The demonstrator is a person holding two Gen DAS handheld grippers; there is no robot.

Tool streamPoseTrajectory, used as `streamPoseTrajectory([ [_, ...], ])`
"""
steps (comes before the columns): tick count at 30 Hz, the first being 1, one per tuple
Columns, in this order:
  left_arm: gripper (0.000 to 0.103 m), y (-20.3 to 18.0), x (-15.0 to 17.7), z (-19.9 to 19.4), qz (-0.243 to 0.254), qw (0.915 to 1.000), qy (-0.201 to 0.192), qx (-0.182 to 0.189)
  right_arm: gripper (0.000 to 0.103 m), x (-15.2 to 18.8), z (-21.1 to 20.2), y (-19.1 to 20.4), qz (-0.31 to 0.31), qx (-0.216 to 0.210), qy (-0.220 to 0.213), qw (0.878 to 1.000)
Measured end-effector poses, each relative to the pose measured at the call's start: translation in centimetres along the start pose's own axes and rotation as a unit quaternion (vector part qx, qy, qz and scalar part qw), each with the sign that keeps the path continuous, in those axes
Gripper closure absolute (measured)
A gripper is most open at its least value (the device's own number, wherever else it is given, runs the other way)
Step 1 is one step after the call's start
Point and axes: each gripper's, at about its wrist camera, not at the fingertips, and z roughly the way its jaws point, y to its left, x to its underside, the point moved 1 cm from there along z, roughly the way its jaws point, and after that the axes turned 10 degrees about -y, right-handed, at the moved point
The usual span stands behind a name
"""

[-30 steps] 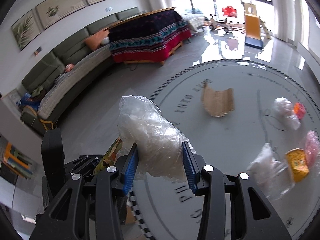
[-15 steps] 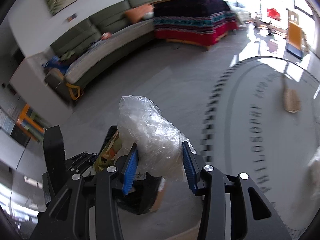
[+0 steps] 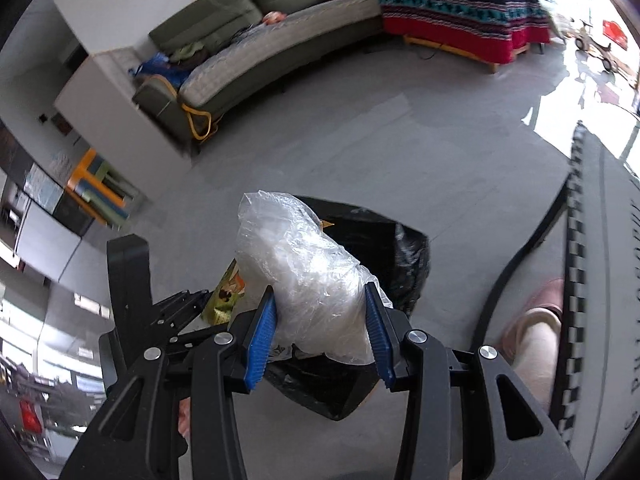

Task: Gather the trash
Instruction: 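Open both tools over the black trash bag to drop both bags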

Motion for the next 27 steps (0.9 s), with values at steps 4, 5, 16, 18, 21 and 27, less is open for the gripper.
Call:
streamPoseTrajectory([
  [4, 0.038, 1.8, 0.3, -0.1, -0.012, 0.9997, -0.003, -0.021, 0.049, -1.5, 1.5, 1.5, -0.01, -0.007, 0.001, 1.0],
  [5, 0.027, 1.9, 0.2, -0.4, -0.016, 0.9995, -0.007, -0.028, 0.043, -1.8, 1.9, 1.8, -0.017, -0.004, 0.004, 1.0],
  [16, 0.006, 3.6, -1.0, -0.9, -0.036, 0.9944, -0.027, -0.096, 0.032, -2.4, 1.7, 1.8, -0.028, 0.003, -0.012, 1.0],
  [18, 0.006, 3.6, -0.9, -0.6, -0.032, 0.9942, -0.026, -0.1, 0.032, -2.5, 1.4, 1.1, -0.015, 0.0, -0.013, 1.0],
  [21, 0.006, 3.4, -0.9, -0.2, -0.029, 0.995, -0.022, -0.093, 0.032, -2.6, 0.9, 0.6, -0.003, -0.003, -0.019, 1.0],
  [27, 0.006, 2.4, -1.5, -0.2, -0.023, 0.9957, -0.026, -0.086, 0.032, -2.7, -0.6, -1.3, 0.019, -0.01, -0.031, 0.999],
])
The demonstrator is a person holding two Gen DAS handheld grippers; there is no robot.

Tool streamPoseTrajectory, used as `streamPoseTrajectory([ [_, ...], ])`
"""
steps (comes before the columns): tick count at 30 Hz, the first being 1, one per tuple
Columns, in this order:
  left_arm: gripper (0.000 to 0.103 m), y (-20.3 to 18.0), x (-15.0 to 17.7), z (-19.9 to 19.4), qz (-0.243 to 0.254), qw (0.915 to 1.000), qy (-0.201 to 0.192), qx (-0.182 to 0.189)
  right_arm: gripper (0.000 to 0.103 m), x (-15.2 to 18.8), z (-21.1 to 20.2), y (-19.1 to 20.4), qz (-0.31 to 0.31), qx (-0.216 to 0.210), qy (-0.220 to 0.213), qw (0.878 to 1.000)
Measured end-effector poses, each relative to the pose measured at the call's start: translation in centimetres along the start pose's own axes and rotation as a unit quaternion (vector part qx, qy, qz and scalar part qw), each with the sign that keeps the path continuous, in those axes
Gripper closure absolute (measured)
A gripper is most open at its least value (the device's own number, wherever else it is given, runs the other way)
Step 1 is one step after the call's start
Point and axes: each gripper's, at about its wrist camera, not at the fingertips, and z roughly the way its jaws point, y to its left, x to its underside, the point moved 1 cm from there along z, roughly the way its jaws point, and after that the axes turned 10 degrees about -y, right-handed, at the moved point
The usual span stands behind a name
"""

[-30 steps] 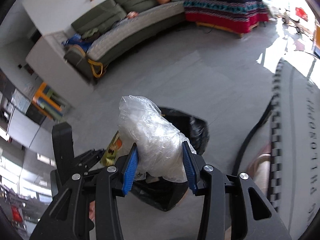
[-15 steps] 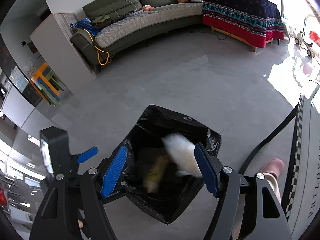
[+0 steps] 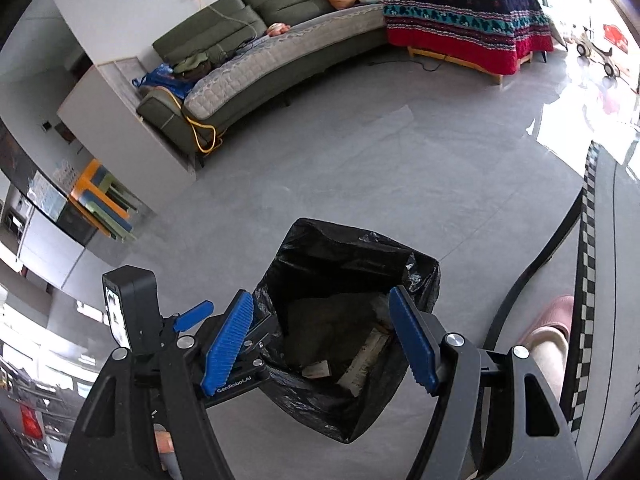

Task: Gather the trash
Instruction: 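Open both tools over the black trash bag to drop both bags, then move both tools back over the table toward the cardboard and plastic bag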

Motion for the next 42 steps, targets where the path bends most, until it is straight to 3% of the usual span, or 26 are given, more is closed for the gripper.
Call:
streamPoseTrajectory([
  [12, 0.006, -6.6, -0.9, -1.2, 0.024, 0.9977, -0.005, 0.063, 0.032, -0.1, -4.3, -4.7, 0.042, 0.021, -0.035, 0.998],
  [24, 0.006, -17.4, -2.5, -2.4, 0.091, 0.9868, -0.006, 0.134, 0.032, 0.3, -11.5, -14.0, 0.093, 0.098, -0.074, 0.988],
  [30, 0.006, -24.2, -3.1, -2.7, 0.14, 0.9754, -0.003, 0.171, 0.032, 0.6, -15.9, -20.0, 0.121, 0.157, -0.087, 0.976],
  [42, 0.006, -36.0, -3.8, -2.3, 0.21, 0.9495, 0.013, 0.233, 0.032, 1.0, -23.0, -30.6, 0.182, 0.228, -0.111, 0.95],
])
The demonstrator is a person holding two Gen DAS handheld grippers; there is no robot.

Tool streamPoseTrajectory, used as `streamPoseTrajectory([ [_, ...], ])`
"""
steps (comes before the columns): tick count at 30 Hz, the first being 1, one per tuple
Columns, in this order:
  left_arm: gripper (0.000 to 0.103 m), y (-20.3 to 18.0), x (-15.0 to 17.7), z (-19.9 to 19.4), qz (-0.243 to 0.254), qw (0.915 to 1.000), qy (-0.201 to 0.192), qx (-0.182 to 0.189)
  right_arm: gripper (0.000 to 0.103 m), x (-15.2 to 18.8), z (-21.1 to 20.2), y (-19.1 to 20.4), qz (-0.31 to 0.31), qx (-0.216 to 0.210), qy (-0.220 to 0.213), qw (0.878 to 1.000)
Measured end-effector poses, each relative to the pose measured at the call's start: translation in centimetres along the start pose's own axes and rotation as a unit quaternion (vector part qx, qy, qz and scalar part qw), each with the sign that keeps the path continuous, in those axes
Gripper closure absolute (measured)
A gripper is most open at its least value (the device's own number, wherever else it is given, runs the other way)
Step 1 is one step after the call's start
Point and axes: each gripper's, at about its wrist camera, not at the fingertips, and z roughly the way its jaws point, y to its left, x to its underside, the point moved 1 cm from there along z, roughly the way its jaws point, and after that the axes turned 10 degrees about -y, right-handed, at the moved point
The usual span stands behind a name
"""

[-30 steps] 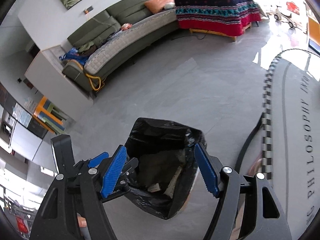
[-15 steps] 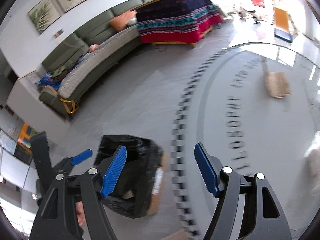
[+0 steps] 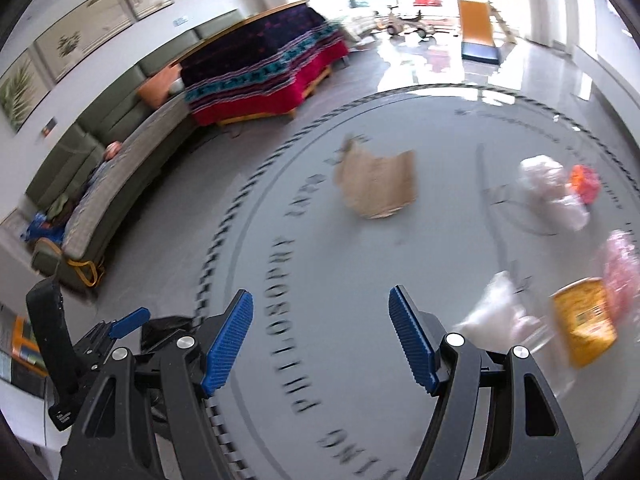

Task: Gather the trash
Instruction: 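Move both tools back over the table toward the cardboard and plastic bag, then grasp the brown cardboard piece with the left tool while the right tool grasps a clear plastic bag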

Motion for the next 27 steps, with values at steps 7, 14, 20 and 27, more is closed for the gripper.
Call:
streamPoseTrajectory([
  [7, 0.006, -4.7, -3.8, 3.6, 0.012, 0.9991, 0.003, 0.041, 0.032, -3.4, -0.3, -7.2, 0.036, 0.04, -0.009, 0.999],
  [14, 0.006, -8.5, -7.5, 7.9, 0.029, 0.9976, 0.003, 0.062, 0.032, -7.0, 1.8, -13.8, 0.046, 0.089, 0.001, 0.995],
  [20, 0.006, -10.5, -8.7, 12.5, 0.042, 0.9963, 0.034, 0.067, 0.032, -8.5, 4.6, -17.5, 0.046, 0.115, 0.015, 0.992],
  [27, 0.006, -11.9, -11.0, 16.5, 0.061, 0.9957, 0.05, 0.05, 0.032, -9.9, 8.3, -21.1, 0.041, 0.139, 0.033, 0.989],
])
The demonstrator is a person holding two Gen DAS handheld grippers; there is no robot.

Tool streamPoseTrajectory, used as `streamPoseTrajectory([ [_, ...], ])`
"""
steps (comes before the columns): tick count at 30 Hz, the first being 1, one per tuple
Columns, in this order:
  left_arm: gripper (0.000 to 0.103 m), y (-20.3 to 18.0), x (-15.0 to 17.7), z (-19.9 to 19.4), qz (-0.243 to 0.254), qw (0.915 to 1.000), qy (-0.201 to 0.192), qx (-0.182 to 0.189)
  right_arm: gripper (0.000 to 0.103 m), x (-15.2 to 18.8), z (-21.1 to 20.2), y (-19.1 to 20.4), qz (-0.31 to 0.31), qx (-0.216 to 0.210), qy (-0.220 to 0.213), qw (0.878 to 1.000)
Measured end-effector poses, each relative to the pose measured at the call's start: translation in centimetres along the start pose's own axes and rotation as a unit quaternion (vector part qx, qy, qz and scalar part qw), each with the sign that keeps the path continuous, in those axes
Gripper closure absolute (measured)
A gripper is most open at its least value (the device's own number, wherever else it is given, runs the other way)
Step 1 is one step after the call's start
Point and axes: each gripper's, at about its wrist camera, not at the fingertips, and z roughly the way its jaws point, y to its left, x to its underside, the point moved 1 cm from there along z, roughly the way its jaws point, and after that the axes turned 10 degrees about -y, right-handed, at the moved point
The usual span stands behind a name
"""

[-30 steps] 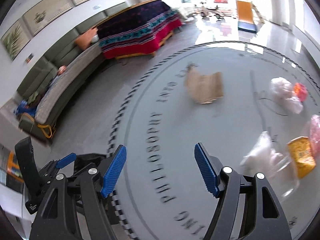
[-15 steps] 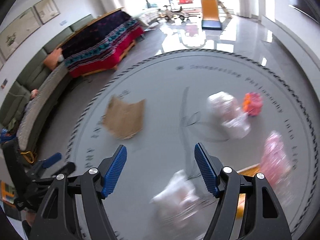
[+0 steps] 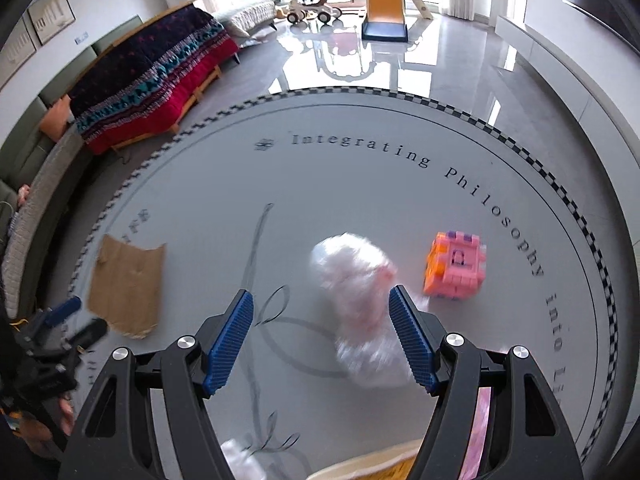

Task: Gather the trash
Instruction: 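Grasp the brown cardboard piece with the left tool while the right tool grasps a clear plastic bag, then carry the cardboard and plastic bag over the black trash bag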

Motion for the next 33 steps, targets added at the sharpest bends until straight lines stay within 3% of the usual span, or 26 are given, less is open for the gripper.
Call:
streamPoseTrajectory([
  [4, 0.006, 0.2, -2.1, 2.0, -0.002, 0.9998, -0.006, -0.02, 0.032, -0.5, 2.5, -0.6, -0.007, 0.008, 0.014, 1.0],
  [11, 0.01, 0.5, -3.2, 5.0, -0.018, 0.9995, 0.001, -0.026, 0.049, -0.2, 5.2, -1.8, -0.001, 0.029, 0.038, 0.999],
  [14, 0.032, 0.4, -2.8, 5.7, -0.021, 0.9995, 0.015, -0.02, 0.055, -0.1, 5.0, -1.9, 0.002, 0.023, 0.033, 0.999],
  [16, 0.063, 0.1, -2.4, 6.2, -0.021, 0.9993, 0.027, -0.012, 0.059, 0.0, 4.7, -2.0, 0.003, 0.022, 0.029, 0.999],
  [22, 0.093, 0.4, -1.8, 6.4, -0.055, 0.9976, 0.036, 0.019, 0.066, 0.4, 3.4, -2.2, 0.012, 0.007, 0.015, 1.0],
  [33, 0.097, 0.1, -0.5, 2.6, -0.061, 0.9961, 0.021, 0.06, 0.067, -0.4, -2.4, 0.7, 0.01, -0.029, -0.026, 0.999],
])
